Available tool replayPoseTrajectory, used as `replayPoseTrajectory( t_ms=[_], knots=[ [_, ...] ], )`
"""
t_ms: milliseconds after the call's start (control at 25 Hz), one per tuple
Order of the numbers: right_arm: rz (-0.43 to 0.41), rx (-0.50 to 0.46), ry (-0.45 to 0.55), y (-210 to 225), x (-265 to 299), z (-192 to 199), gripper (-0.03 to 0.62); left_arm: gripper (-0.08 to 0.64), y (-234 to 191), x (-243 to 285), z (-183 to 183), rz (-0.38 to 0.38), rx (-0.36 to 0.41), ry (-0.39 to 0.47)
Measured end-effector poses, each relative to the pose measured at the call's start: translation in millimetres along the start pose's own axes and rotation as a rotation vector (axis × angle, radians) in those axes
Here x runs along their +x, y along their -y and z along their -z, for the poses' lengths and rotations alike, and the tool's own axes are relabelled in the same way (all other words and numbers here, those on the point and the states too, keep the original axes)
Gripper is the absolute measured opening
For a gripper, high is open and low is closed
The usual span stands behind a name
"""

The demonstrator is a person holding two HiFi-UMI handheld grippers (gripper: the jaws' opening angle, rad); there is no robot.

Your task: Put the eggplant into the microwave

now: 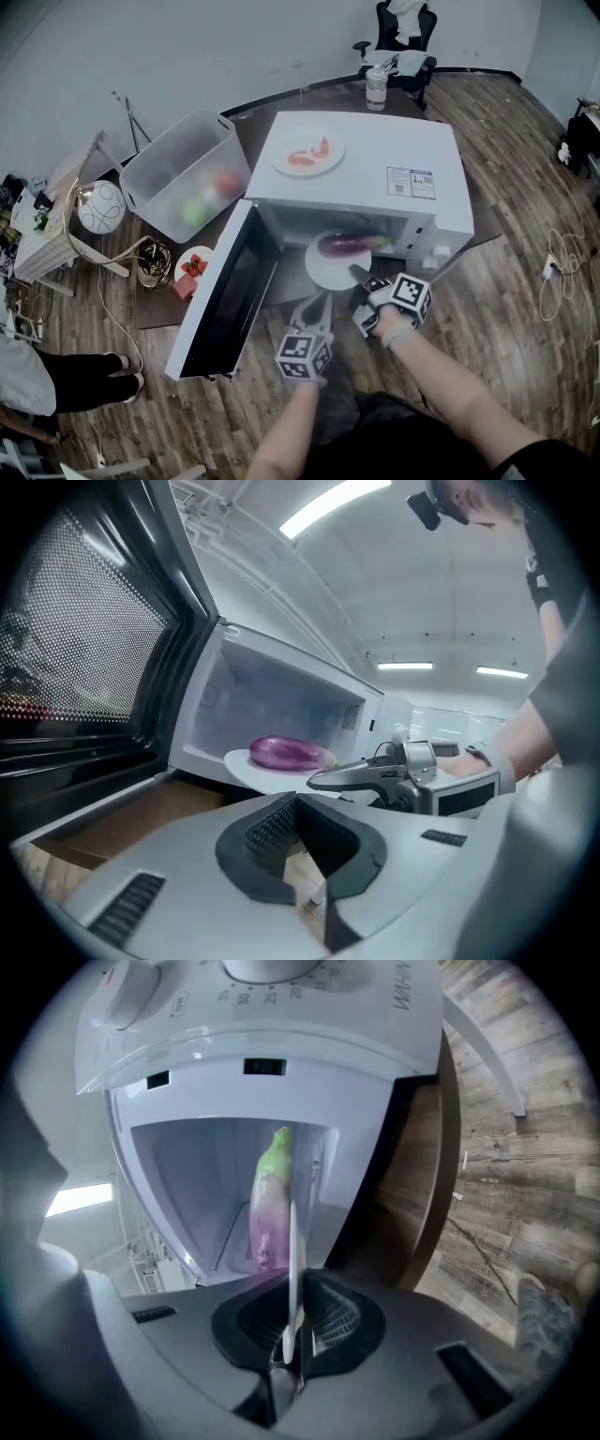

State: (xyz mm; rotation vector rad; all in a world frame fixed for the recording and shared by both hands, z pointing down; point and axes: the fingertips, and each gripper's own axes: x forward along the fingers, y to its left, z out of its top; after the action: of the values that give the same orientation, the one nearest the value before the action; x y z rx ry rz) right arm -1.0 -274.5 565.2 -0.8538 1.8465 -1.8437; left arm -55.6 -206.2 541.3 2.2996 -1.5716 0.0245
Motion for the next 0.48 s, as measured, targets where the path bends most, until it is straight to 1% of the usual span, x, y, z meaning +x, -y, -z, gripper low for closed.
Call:
replayPoseTrajectory(
  t_ms=[240,480],
  knots=[
    [0.011,-0.008,0.028,0.9,11.0,-9.4,0.02,0.0,-1.8,12.9,0.7,0.041,0.014,-0.014],
    [0.013,-0.01,0.056,-2.2,21.0,-16.1,0.02,0.001,-7.4,25.4,-6.2,0.071,0.022,-0.02]
  ],
)
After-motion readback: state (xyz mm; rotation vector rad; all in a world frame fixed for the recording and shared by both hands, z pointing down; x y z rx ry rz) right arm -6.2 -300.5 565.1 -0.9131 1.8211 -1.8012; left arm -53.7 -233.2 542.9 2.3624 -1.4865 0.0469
